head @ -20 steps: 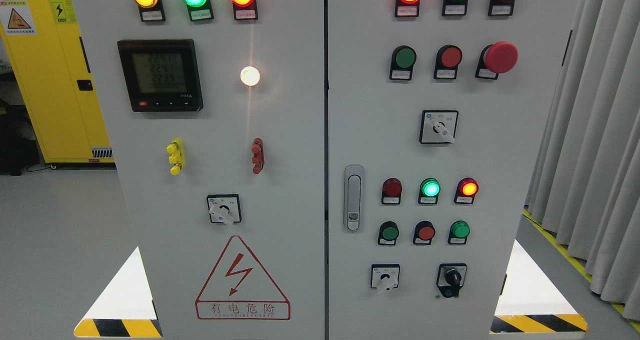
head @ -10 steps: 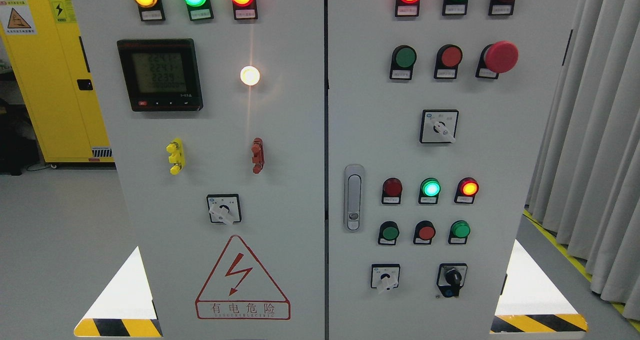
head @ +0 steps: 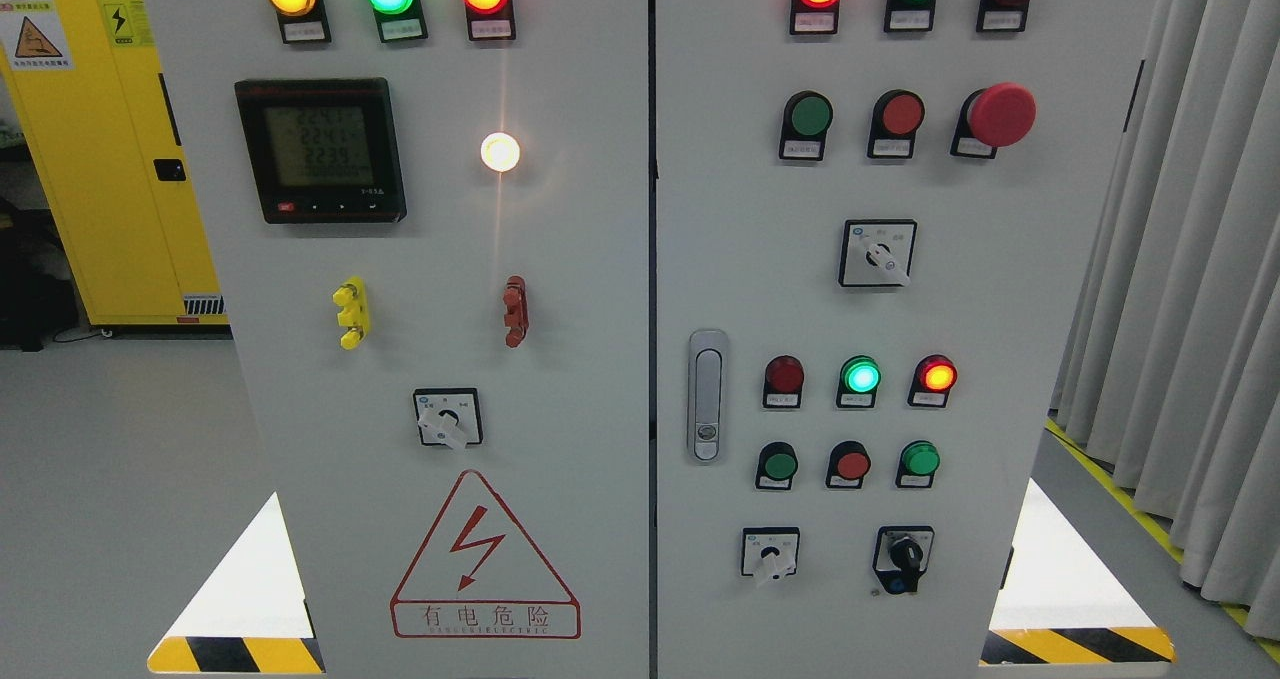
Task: Press green start button
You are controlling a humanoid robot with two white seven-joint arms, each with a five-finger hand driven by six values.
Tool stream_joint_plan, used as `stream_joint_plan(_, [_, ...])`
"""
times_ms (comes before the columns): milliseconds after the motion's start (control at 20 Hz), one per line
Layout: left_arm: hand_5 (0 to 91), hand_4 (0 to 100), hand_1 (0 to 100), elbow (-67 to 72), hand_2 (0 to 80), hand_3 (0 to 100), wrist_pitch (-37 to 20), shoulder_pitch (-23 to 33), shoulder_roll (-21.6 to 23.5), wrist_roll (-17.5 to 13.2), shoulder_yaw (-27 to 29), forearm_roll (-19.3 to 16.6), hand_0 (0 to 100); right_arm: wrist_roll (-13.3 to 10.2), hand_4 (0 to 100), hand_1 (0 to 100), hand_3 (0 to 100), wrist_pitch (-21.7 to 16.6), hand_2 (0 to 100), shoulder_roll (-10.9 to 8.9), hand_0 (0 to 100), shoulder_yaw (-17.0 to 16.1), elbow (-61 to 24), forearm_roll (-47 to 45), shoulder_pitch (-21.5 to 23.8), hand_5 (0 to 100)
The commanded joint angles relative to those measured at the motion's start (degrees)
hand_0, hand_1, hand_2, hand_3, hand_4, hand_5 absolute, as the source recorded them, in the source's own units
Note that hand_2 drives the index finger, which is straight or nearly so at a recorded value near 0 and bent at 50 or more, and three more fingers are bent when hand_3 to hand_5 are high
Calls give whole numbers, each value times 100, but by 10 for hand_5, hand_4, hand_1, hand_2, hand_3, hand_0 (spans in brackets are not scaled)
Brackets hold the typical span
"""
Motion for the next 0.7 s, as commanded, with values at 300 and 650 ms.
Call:
stream_joint_plan(300, [0,0,556,-131,0,0,1,-157,-404,-5,0,0,120,-357,393,470,317,-1709,0,-107,165,732,-4159,2569,618,270])
stream_joint_plan(650, [0,0,556,-167,0,0,1,-165,-615,-5,0,-9,120,-717,535,541,472,-2001,0,-266,206,706,-5434,3572,513,423])
